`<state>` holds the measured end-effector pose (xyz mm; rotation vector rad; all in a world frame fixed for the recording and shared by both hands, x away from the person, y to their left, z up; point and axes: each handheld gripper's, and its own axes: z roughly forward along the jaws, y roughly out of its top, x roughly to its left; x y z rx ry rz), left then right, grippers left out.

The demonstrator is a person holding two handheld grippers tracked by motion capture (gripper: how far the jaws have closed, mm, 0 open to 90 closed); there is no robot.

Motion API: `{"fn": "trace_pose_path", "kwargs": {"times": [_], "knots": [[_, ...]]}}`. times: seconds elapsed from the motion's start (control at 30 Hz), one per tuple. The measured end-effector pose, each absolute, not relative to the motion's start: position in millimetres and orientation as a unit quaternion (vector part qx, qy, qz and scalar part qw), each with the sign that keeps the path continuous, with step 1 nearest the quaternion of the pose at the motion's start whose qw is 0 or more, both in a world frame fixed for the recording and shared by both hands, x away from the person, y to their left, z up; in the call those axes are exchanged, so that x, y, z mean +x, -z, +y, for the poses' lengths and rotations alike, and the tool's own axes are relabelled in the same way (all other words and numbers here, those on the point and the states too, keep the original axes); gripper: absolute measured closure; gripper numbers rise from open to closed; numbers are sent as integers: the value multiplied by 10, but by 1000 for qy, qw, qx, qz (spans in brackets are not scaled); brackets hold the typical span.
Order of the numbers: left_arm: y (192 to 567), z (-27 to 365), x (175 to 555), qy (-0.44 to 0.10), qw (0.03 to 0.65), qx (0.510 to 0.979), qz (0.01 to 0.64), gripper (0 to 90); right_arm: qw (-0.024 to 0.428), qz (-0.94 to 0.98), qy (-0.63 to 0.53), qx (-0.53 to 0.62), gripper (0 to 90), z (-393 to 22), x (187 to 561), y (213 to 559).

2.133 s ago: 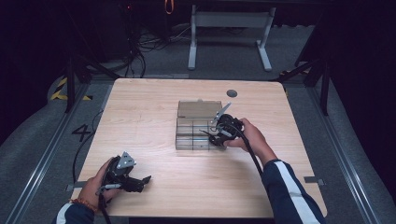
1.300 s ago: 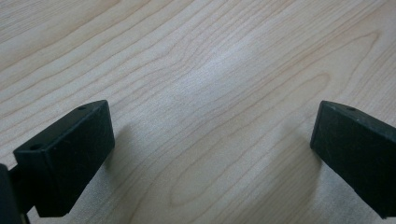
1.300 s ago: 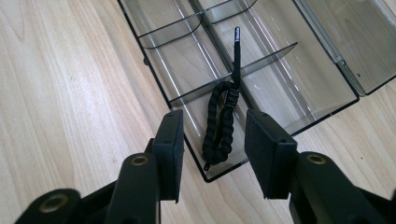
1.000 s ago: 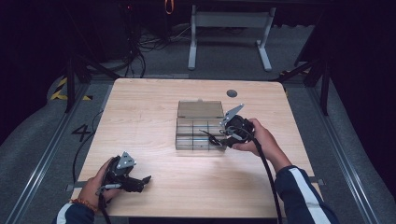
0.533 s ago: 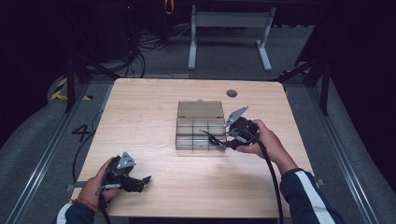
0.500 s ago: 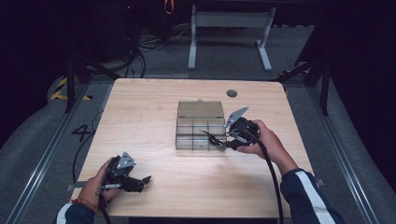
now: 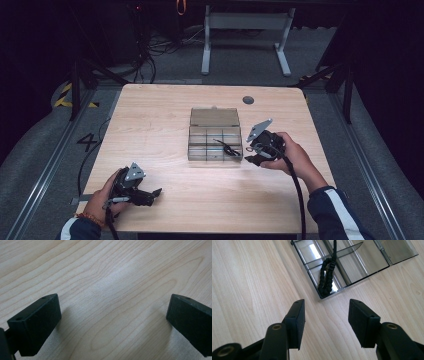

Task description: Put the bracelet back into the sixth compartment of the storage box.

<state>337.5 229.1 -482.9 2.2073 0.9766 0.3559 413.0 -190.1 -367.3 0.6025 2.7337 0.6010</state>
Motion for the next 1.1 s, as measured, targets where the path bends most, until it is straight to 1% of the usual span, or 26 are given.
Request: {"fn": "trace_pose_path", "kwargs": {"times": [0.23,0.47,1.1], "knots": [[4829,2290,3375,-137,344,849,376,1,148,947,-201,202,464,-1959,4059,3700],[4829,2290,3375,-137,344,849,376,1,155,947,-197,203,459,-2020,4002,3736],[4830,2290,3375,-137,344,849,376,1,155,947,-188,209,443,-2226,3834,3869]]}}
